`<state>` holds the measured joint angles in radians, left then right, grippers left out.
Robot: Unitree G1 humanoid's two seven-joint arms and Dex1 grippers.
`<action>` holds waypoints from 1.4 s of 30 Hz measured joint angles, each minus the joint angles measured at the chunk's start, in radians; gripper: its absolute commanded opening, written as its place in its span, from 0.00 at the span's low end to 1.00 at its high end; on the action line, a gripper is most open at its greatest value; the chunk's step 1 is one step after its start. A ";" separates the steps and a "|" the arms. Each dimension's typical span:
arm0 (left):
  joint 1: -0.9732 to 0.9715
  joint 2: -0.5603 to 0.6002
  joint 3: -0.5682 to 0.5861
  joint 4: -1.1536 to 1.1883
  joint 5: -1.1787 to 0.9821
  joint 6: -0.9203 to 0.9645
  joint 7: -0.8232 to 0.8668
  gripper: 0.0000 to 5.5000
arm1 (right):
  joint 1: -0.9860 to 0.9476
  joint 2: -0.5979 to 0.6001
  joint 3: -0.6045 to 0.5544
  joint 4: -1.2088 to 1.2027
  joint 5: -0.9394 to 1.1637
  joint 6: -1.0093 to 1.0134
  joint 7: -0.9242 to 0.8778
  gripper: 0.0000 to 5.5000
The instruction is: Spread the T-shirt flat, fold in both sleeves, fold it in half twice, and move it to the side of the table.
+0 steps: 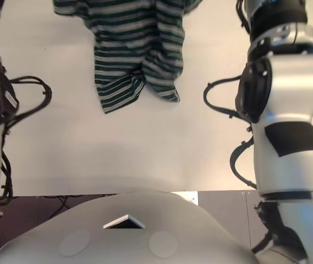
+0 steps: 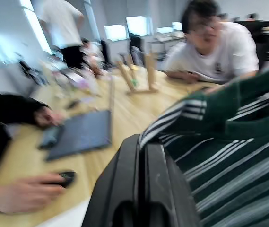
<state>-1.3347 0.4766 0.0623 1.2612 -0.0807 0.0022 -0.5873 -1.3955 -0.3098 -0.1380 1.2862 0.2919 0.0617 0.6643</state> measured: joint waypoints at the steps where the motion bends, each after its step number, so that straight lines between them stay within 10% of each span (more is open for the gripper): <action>1: -0.024 0.003 0.002 0.024 0.014 -0.023 0.026 0.00 | -0.024 0.007 -0.008 0.014 -0.018 -0.029 -0.039 0.00; 12: -0.166 0.078 0.056 0.062 0.050 -0.135 -0.067 0.00 | -0.113 -0.038 -0.078 0.044 -0.088 -0.108 0.013 0.00; 22: 0.030 0.264 0.097 -0.530 -0.201 0.304 -0.693 0.00 | -0.066 -0.220 -0.007 -0.156 -0.089 0.061 0.685 0.00; 30: 0.063 0.228 0.070 -0.427 -0.153 0.254 -0.553 0.00 | -0.068 -0.204 -0.011 -0.107 -0.106 0.048 0.598 0.00; 42: -0.225 0.071 -0.003 0.063 0.103 -0.062 -0.038 0.00 | -0.204 -0.052 0.008 0.050 -0.276 -0.146 -0.002 0.00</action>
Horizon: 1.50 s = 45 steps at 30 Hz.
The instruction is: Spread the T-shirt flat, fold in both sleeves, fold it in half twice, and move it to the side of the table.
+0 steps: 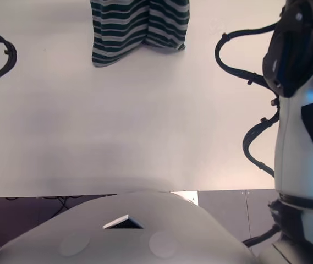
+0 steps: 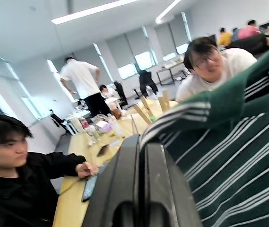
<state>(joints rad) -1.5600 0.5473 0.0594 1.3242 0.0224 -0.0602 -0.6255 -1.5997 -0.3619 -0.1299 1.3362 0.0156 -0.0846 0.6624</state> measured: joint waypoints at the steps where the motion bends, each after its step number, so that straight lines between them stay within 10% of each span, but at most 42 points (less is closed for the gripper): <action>1: -0.016 -0.007 0.002 0.007 0.010 -0.004 0.026 0.00 | -0.006 0.007 0.007 0.004 -0.017 -0.001 -0.025 0.00; 8: -0.073 0.010 0.039 0.013 0.016 -0.033 -0.017 0.00 | -0.025 -0.011 0.001 0.009 -0.050 -0.042 -0.053 0.00; 16: 0.164 0.169 0.040 -0.248 -0.124 0.200 -0.743 0.00 | 0.103 -0.092 0.060 -0.054 -0.050 -0.060 0.597 0.00; 21: 0.505 0.289 0.064 -0.724 -0.333 0.522 -0.881 0.00 | 0.279 -0.126 0.132 -0.299 0.078 0.113 0.793 0.00; 27: 1.053 0.354 0.054 -1.302 -0.437 0.701 -0.905 0.00 | 0.734 -0.319 0.260 -0.798 0.271 0.338 0.892 0.00; 33: 1.748 0.478 -0.272 -1.972 -0.127 0.650 -0.679 0.09 | 1.353 -0.454 0.525 -1.368 0.128 0.336 0.879 0.00; 38: 1.885 0.517 -0.367 -2.062 -0.001 0.621 -0.549 0.18 | 1.488 -0.479 0.554 -1.480 0.087 0.350 0.790 0.14; 45: 1.908 0.399 0.033 -2.129 -0.461 0.787 -0.544 0.18 | 1.448 -0.555 0.381 -1.600 0.416 0.643 0.895 0.22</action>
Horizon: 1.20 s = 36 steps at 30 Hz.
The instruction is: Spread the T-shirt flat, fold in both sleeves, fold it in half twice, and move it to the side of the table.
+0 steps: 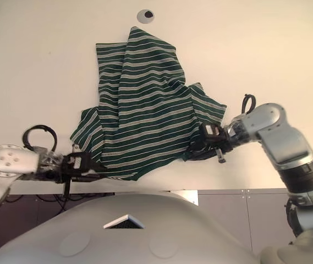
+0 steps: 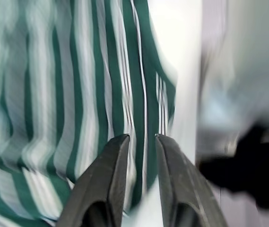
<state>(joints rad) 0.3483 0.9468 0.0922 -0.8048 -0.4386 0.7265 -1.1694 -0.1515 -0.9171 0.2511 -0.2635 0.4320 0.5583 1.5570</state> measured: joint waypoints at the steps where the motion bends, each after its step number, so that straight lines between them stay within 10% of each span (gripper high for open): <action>1: -0.036 -0.029 0.082 0.008 -0.099 0.028 0.008 0.18 | -0.066 0.009 -0.032 0.021 0.063 0.053 0.009 0.22; 5: -0.207 -0.142 0.319 0.135 -0.382 0.140 0.191 0.18 | -0.472 0.192 -0.154 0.322 0.182 0.211 -0.144 0.22; 15: -0.179 -0.318 0.178 0.269 -0.200 0.196 0.596 0.18 | -0.634 0.705 -0.005 1.280 -0.317 -0.353 -0.953 0.22; 24: 0.079 -0.340 0.258 0.224 -0.236 0.225 0.604 0.18 | -0.686 0.550 -0.074 1.486 -0.424 -0.464 -1.038 0.22; 36: -0.080 -0.550 0.180 0.495 -0.204 0.128 0.715 0.21 | -0.679 0.596 -0.102 1.472 -0.452 -0.483 -1.015 0.23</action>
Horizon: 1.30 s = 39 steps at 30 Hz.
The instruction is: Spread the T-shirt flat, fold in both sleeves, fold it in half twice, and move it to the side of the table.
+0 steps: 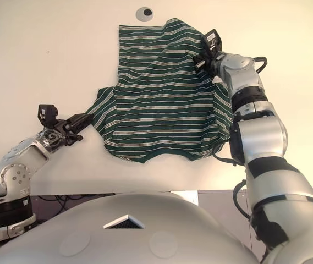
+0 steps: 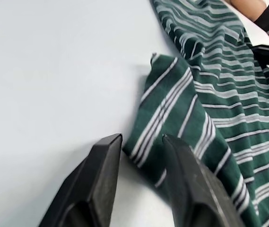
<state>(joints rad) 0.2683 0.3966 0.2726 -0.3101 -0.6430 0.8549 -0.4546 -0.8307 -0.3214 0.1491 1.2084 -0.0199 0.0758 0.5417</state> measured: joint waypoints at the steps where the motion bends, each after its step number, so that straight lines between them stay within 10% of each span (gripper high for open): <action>1: -0.001 0.000 -0.002 0.007 0.005 -0.008 0.000 0.18 | 0.000 0.000 -0.001 -0.001 -0.012 -0.004 0.000 0.23; 8: 0.008 -0.002 -0.012 0.012 0.002 -0.033 -0.009 0.00 | 0.002 0.002 -0.057 -0.001 -0.010 -0.011 -0.039 0.23; 21: 0.004 0.090 0.198 0.004 -0.107 -0.036 -0.057 0.00 | 0.024 -0.087 -0.324 -0.263 0.187 0.091 -0.059 0.23; 30: -0.078 0.078 -0.319 -0.219 0.038 0.056 0.055 0.09 | 0.195 -0.124 -0.302 -0.442 0.174 0.265 -0.056 0.29; 39: 0.047 -0.055 -0.328 -0.286 0.100 -0.084 0.144 0.21 | 0.469 -0.460 -0.196 -0.882 0.406 0.930 0.488 0.56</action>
<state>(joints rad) 0.3158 0.3418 -0.0558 -0.5960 -0.5427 0.7712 -0.3103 -0.3614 -0.7819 -0.0469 0.3261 0.3857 1.0062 1.0293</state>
